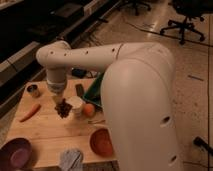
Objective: Place grapes in red bowl
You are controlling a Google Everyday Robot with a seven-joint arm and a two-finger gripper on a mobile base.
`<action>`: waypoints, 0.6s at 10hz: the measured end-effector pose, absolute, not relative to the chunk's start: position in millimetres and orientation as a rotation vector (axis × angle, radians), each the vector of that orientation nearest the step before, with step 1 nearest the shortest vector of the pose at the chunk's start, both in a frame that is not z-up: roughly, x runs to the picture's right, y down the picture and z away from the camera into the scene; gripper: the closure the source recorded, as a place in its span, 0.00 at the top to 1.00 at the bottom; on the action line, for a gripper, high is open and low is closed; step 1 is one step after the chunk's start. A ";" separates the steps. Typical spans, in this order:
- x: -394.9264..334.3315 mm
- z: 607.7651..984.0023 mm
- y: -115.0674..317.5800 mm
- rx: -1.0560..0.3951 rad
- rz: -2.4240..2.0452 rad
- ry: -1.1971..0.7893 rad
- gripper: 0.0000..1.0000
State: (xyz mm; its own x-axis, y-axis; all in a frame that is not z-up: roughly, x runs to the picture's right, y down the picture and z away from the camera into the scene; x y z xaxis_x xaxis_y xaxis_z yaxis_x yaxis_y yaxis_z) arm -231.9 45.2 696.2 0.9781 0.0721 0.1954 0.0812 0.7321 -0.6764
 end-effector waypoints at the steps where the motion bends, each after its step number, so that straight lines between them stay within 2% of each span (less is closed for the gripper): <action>1: -231.3 687.6 46.7 -0.748 -0.016 -0.218 0.00; 3: -231.5 666.2 55.3 -0.740 -0.040 -0.220 0.00; 6: -233.1 654.2 78.6 -0.752 -0.056 -0.207 0.00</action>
